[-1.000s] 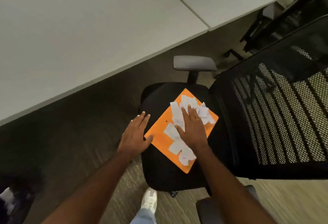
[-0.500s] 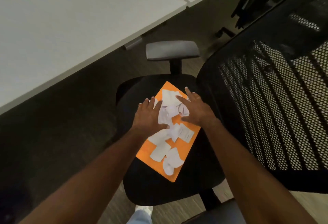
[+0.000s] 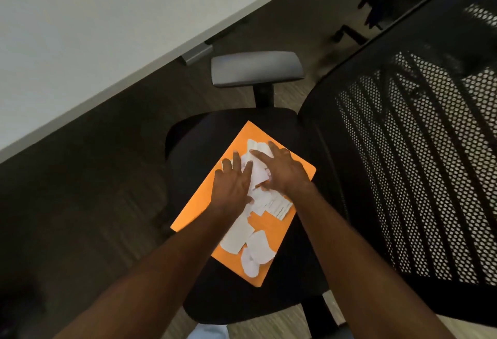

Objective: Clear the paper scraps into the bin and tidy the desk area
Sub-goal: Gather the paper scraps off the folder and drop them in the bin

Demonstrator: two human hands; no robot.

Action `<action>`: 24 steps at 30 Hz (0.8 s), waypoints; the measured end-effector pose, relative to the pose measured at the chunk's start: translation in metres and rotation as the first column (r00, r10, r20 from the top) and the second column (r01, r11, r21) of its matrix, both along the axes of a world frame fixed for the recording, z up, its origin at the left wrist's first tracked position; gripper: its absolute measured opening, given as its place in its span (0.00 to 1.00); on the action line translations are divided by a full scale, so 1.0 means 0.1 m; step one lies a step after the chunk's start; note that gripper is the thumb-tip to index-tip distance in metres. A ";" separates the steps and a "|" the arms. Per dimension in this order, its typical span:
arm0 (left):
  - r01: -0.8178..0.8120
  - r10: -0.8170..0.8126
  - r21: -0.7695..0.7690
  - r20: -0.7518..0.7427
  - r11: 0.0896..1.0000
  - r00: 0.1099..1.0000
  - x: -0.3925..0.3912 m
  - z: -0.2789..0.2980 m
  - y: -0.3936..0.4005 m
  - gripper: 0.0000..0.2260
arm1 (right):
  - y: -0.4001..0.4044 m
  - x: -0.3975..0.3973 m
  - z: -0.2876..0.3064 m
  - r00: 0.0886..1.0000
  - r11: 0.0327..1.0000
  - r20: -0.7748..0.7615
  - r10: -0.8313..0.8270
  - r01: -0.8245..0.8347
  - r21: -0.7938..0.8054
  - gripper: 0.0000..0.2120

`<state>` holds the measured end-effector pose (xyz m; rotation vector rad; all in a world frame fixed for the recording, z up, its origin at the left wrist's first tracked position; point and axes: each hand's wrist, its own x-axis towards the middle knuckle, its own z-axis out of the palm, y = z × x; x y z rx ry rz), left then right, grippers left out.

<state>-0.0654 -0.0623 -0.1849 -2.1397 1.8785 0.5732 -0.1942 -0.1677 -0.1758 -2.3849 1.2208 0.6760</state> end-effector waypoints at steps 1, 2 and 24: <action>-0.003 0.003 -0.023 -0.008 1.000 1.000 0.01 0.02 -0.01 0.41 | 0.02 0.00 -0.01 0.999 0.999 0.035 -0.023 0.024 -0.026 0.44; -0.009 0.008 -0.055 -0.016 0.998 1.000 0.02 0.03 -0.01 0.37 | 0.06 0.00 -0.03 0.996 0.997 0.075 -0.052 0.056 -0.051 0.39; -0.745 0.568 0.165 -0.756 0.647 0.325 0.33 -0.01 -0.02 0.12 | 0.13 -0.30 -0.08 0.369 0.610 0.545 -0.753 0.702 0.368 0.13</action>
